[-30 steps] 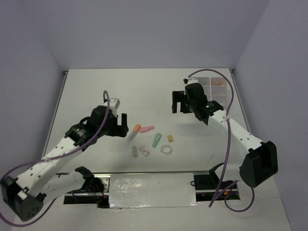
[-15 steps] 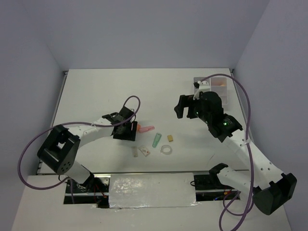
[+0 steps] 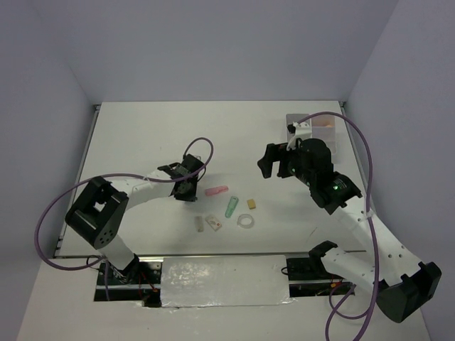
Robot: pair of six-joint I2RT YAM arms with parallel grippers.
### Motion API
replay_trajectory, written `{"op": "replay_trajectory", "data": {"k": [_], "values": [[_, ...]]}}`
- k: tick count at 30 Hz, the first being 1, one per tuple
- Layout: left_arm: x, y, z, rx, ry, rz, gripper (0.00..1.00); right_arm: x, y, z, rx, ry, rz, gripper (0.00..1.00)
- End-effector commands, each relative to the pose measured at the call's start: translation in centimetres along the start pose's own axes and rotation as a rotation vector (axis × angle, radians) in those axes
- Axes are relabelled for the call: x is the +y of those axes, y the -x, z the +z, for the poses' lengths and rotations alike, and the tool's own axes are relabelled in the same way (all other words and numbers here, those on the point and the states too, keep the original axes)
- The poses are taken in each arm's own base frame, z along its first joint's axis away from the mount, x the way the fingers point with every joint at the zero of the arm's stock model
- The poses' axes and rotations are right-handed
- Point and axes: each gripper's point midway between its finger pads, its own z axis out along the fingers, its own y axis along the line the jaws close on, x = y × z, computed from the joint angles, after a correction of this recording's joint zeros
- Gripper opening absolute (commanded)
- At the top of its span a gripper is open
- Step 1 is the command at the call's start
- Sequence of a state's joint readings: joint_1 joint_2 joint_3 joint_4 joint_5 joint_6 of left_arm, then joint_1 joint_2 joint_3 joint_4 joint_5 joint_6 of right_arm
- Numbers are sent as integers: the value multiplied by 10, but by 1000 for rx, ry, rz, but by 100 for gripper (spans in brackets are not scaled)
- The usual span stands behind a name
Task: Sort the stationery into containers
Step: Pick up the pen from the center of the board.
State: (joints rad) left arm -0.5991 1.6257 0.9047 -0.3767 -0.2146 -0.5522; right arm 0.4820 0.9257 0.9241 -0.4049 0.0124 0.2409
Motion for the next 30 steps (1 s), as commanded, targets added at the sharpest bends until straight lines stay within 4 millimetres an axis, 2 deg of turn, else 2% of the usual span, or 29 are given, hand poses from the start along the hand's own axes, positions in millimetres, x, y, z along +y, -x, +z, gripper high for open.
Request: {"op": "replay_trajectory", "data": {"k": [1, 3, 4, 6, 9, 10, 12, 13, 14, 16, 17, 21, 22, 23, 25, 27, 28, 30], "values": [[6, -18, 9, 59, 33, 5, 18, 6, 9, -3, -46, 31, -19, 100], [7, -16, 6, 47, 40, -3, 3, 12, 9, -2, -50, 66, -18, 100], [8, -11, 1, 27, 42, -14, 0, 17, 7, -2, -46, 98, -15, 100], [10, -2, -6, -17, 54, -34, 0, 27, 9, -1, -66, 151, 0, 100], [-2, 24, -36, -173, -27, -53, 0, 43, 17, -4, -123, 235, 74, 100], [-7, 32, -57, -250, -85, -58, 0, 46, 20, -5, -138, 252, 102, 100], [-31, 50, -86, -398, -210, -43, 0, 50, 29, -6, -182, 263, 203, 100], [-36, 53, -107, -476, -280, -41, 0, 50, 28, -4, -180, 232, 243, 100], [-53, 60, -125, -555, -354, -15, 0, 43, 34, -2, -205, 167, 282, 100], [-67, 58, -153, -639, -443, 13, 0, 52, 38, -2, -211, 184, 302, 100], [-74, 60, -163, -673, -481, 21, 0, 59, 48, -4, -236, 215, 315, 100], [-97, 58, -200, -783, -623, 104, 0, 109, 59, -11, -201, 393, 316, 100], [-101, 56, -206, -794, -646, 119, 0, 117, 59, -11, -191, 413, 310, 100], [-104, 56, -210, -806, -666, 134, 0, 131, 51, -7, -157, 437, 292, 99], [-110, 56, -219, -825, -699, 146, 0, 142, 51, -5, -145, 445, 279, 98], [-114, 57, -223, -829, -709, 155, 0, 153, 40, 1, -111, 451, 260, 92], [-115, 56, -223, -824, -711, 162, 0, 157, 37, 2, -103, 459, 255, 83], [-117, 56, -224, -822, -706, 165, 0, 164, 28, 6, -82, 466, 249, 75]]}}
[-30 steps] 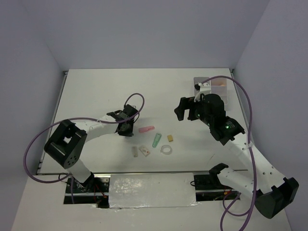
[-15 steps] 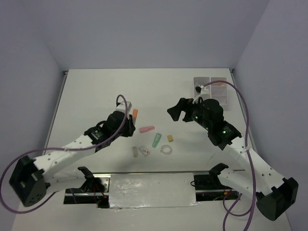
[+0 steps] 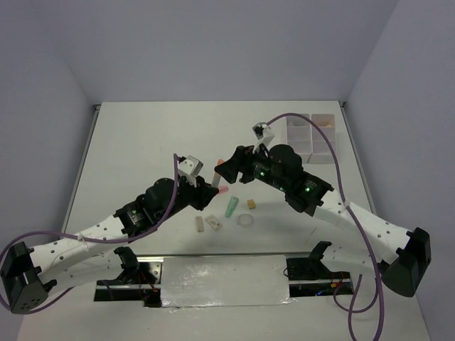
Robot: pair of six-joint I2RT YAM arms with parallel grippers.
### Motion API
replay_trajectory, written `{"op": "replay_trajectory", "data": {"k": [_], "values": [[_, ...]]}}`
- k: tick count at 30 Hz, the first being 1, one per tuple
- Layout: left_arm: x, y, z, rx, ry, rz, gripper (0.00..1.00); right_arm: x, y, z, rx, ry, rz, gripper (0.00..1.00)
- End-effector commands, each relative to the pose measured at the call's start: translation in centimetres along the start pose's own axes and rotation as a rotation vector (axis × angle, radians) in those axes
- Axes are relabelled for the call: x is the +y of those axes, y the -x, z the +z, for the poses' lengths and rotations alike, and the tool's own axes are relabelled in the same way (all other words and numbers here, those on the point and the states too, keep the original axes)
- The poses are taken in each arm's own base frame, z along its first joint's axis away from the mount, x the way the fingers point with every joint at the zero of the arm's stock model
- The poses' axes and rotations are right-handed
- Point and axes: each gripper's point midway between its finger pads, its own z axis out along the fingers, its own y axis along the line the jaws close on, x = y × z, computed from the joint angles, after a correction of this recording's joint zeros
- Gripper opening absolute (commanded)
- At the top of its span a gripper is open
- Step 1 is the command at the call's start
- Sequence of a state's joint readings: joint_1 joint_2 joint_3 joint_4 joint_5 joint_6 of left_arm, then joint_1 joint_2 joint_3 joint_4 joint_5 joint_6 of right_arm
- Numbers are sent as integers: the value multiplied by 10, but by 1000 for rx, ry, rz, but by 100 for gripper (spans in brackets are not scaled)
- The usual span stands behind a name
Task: Sort the stationery into containers
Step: Pick up the pen from the center of the board, then place the pen in the storage box.
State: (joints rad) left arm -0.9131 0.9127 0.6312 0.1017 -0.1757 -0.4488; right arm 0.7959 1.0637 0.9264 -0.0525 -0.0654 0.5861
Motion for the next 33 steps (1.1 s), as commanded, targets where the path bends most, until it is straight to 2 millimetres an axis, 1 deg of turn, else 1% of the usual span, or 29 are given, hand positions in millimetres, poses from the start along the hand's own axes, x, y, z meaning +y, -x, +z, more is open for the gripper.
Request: {"op": "replay_trajectory", "data": {"k": [1, 3, 6, 7, 9, 10, 11, 12, 13, 14, 15, 16, 17, 18, 19, 20, 21, 22, 23, 24, 25, 26, 27, 28, 29, 30, 31, 32, 33], "values": [[-20, 30, -1, -92, -69, 22, 0, 17, 11, 7, -40, 33, -3, 70], [-22, 30, -3, -105, -65, 23, 0, 14, 1, 14, -13, 15, -13, 67], [-23, 34, -6, -121, -69, 22, 0, 14, -2, 18, -3, 21, -24, 57], [-24, 34, -6, -120, -72, 27, 0, 15, -3, 19, 5, 26, -30, 48], [-25, 34, -6, -119, -80, 29, 0, 19, -1, 20, 5, 40, -39, 40], [-26, 35, -7, -123, -84, 33, 0, 20, -2, 21, 8, 45, -43, 20], [-27, 35, -8, -128, -87, 31, 0, 21, -2, 21, 8, 45, -45, 11], [-26, 35, -8, -127, -84, 28, 0, 20, -3, 20, 10, 45, -48, 3], [-25, 34, -7, -125, -78, 30, 0, 25, 3, 19, -20, 64, -53, 0], [-24, 31, -6, -115, -76, 35, 10, 24, 2, 19, -21, 65, -57, 0], [-24, 31, -6, -111, -71, 35, 23, 25, 5, 19, -37, 72, -68, 0], [-20, 30, -5, -107, -51, 27, 45, 23, 7, 18, -47, 69, -95, 0], [-18, 28, -5, -92, -32, 23, 92, 18, 11, 19, -66, 47, -111, 0], [-15, 28, -5, -82, -15, 13, 99, 13, 14, 19, -78, 28, -131, 0], [-8, 30, -6, -79, 34, 4, 99, -3, 24, 18, -110, -24, -177, 0], [-7, 41, -7, -87, 62, -12, 99, -17, 33, 17, -138, -74, -195, 0], [2, 30, -12, -28, 116, -21, 99, -34, 47, 16, -184, -140, -212, 0], [7, 32, -16, -15, 153, -30, 99, -63, 68, 9, -235, -218, -243, 0], [14, 47, -22, -39, 220, -49, 99, -81, 80, 5, -264, -262, -253, 0], [26, 34, -32, 31, 292, -62, 99, -93, 95, 1, -302, -278, -266, 0], [28, 45, -40, 28, 324, -76, 99, -111, 107, -1, -318, -316, -296, 0], [37, 47, -48, 35, 385, -78, 99, -140, 131, -14, -368, -399, -309, 0], [41, 47, -55, 55, 416, -88, 99, -156, 148, -20, -412, -457, -332, 0], [45, 47, -69, 100, 441, -65, 99, -177, 155, -20, -410, -519, -385, 0], [45, 45, -75, 129, 435, -40, 99, -197, 181, -34, -459, -596, -413, 0], [46, 44, -81, 144, 438, -25, 99, -224, 184, -33, -437, -676, -438, 0], [50, 41, -91, 179, 456, -5, 99, -244, 206, -50, -476, -746, -443, 0], [56, 39, -98, 187, 483, 11, 99, -259, 215, -57, -492, -783, -445, 0], [62, 37, -102, 195, 497, 44, 99, -277, 221, -57, -497, -802, -454, 0]]}}
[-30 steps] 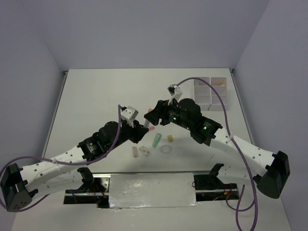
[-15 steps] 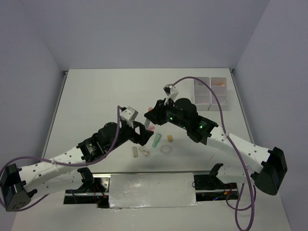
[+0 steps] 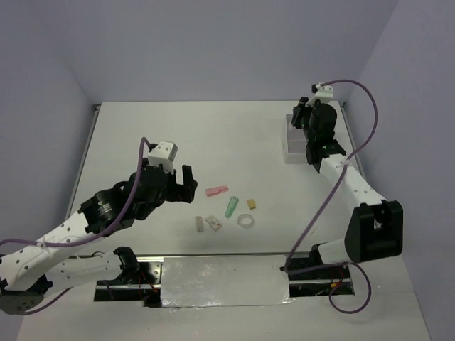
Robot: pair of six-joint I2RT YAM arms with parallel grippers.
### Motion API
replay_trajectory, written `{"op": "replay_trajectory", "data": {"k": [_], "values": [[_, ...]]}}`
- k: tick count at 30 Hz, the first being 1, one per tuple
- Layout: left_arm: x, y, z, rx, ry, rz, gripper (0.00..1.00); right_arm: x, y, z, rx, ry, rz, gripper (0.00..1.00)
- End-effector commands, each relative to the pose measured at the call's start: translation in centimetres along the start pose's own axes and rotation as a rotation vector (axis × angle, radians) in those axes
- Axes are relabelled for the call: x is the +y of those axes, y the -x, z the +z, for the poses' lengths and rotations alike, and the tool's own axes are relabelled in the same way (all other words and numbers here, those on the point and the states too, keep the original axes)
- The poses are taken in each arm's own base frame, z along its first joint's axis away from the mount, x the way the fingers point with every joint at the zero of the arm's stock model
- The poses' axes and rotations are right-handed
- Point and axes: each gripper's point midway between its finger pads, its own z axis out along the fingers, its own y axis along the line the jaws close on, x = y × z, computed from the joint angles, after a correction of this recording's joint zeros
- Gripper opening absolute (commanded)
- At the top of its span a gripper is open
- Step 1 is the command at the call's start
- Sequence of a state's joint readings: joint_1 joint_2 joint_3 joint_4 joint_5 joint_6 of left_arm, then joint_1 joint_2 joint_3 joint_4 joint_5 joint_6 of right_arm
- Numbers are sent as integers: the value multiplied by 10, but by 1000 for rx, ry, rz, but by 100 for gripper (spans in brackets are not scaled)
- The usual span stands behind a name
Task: Sort the stationery into containers
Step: Place the pen in the storage box.
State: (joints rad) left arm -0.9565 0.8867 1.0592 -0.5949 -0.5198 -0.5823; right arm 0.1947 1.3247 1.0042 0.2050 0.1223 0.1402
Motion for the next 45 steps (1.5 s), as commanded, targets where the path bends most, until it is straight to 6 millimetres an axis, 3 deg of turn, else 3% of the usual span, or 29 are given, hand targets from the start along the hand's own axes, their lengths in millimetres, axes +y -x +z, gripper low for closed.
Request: {"op": "replay_trajectory", "data": {"k": [1, 2, 3, 4, 8, 9, 10, 13, 20, 25, 32, 45], "values": [[47, -32, -19, 98, 146, 114, 99, -56, 48, 27, -157, -133, -98, 0], [52, -34, -20, 88, 157, 121, 99, -81, 56, 31, -180, -182, -96, 0], [58, -38, -20, 77, 172, 122, 99, -89, 46, 41, -158, -189, -90, 0], [64, -49, -20, 71, 174, 115, 99, -105, 54, 43, -175, -208, -88, 0], [50, -35, -25, -1, 66, 103, 99, -126, 59, 63, -211, -208, -126, 0], [54, -36, -24, -10, 80, 102, 99, -137, 50, 71, -192, -214, -138, 0], [55, -36, -26, -15, 80, 97, 99, -139, 55, 74, -203, -219, -142, 0], [48, -41, -24, 8, 42, 120, 99, -154, 47, 84, -190, -245, -138, 0], [42, -49, -14, 63, 41, 157, 99, -166, 39, 98, -181, -251, -147, 0], [43, -47, -15, 51, 39, 153, 99, -171, 33, 90, -208, -274, -135, 0], [43, -46, -16, 47, 37, 149, 99, -180, 15, 95, -161, -290, -112, 3], [44, -46, -17, 43, 37, 148, 99, -188, -12, 97, -121, -290, -55, 15]]}}
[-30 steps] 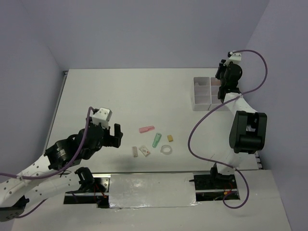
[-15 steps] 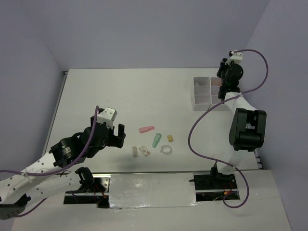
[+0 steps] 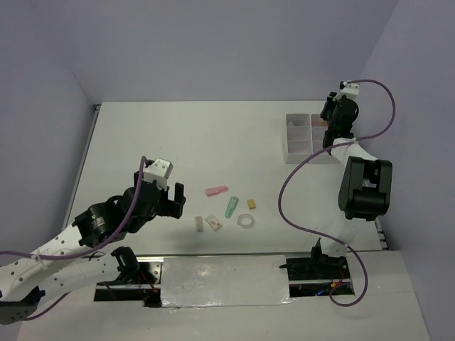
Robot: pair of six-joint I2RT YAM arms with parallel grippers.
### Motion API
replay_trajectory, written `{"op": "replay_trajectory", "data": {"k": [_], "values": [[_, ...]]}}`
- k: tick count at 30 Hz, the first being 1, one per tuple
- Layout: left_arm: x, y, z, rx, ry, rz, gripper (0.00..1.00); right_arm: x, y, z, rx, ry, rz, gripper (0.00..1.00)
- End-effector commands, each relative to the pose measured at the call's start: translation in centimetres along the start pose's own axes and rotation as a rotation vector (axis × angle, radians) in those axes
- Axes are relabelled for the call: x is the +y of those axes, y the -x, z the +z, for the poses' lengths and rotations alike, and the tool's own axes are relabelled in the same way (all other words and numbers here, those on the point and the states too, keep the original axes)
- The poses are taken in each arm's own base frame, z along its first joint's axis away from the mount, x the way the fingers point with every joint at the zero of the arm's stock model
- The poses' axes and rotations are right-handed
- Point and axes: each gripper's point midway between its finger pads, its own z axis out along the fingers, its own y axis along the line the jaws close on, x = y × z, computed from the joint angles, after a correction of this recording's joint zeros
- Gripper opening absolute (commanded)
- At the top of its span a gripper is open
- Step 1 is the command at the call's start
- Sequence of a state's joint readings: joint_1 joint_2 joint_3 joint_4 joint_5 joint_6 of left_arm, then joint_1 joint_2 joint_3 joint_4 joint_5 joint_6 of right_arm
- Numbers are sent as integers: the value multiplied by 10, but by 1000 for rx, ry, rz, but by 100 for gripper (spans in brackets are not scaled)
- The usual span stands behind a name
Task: Sort the stationery into containers
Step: Place the pen in the storage box, then pick up the pen from the center of the board.
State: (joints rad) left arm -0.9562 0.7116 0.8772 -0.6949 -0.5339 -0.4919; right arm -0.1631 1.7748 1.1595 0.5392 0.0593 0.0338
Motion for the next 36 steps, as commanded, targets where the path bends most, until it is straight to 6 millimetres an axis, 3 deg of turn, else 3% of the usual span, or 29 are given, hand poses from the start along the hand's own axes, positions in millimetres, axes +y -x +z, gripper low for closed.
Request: {"op": "replay_trajectory", "data": {"k": [1, 3, 5, 7, 8, 9, 13, 16, 18, 22, 23, 25, 26, 27, 28, 29, 31, 32, 35, 36], "values": [[-2, 10, -2, -36, -16, 7, 99, -6, 6, 4, -43, -6, 22, 16], [-2, 10, -2, -35, -17, 9, 99, -5, 8, 3, -50, -2, 26, 18], [-2, 10, -2, -35, -17, 7, 99, -4, 9, 1, -57, 3, 28, 29], [-2, 10, -2, -35, -18, 7, 99, -5, 7, 1, -53, 0, 28, 43], [-2, 10, -1, -35, -16, 7, 99, -5, 7, 1, -52, 0, 33, 60], [-2, 10, -1, -35, -16, 7, 99, -6, 6, 1, -51, -5, 34, 68], [-1, 11, -1, -35, -15, 4, 99, -4, 6, -3, -56, 7, 43, 80], [-1, 10, 0, -31, -12, 6, 99, 0, 17, -9, -70, 16, 73, 83], [-2, 9, 2, -25, -10, 9, 99, 8, 30, -17, -73, 32, 112, 99], [0, 5, 11, 9, 11, 14, 99, 30, 44, -35, -7, 40, 194, 100], [-1, 4, 13, 18, 11, 14, 99, 47, 41, -47, 42, 61, 209, 100], [1, 0, 20, 48, 34, 16, 99, 62, 39, -59, 91, 45, 213, 100], [2, -1, 23, 61, 42, 18, 99, 69, 32, -71, 146, 40, 194, 100], [2, -2, 25, 69, 48, 16, 99, 101, 25, -84, 183, 84, 174, 100], [3, -5, 30, 91, 64, 20, 99, 105, 22, -91, 199, 50, 159, 100], [2, -5, 32, 104, 64, 4, 99, 122, 11, -110, 259, 66, 137, 100], [-2, -10, 39, 139, 67, -9, 99, 134, -8, -132, 308, 81, 113, 100], [-6, -11, 41, 146, 60, -29, 99, 142, -2, -148, 306, 116, 140, 100], [-19, -14, 51, 162, 25, -74, 99, 160, -13, -190, 323, 210, 189, 100], [-30, -12, 57, 156, -10, -96, 99, 164, -30, -203, 356, 235, 188, 100]]}}
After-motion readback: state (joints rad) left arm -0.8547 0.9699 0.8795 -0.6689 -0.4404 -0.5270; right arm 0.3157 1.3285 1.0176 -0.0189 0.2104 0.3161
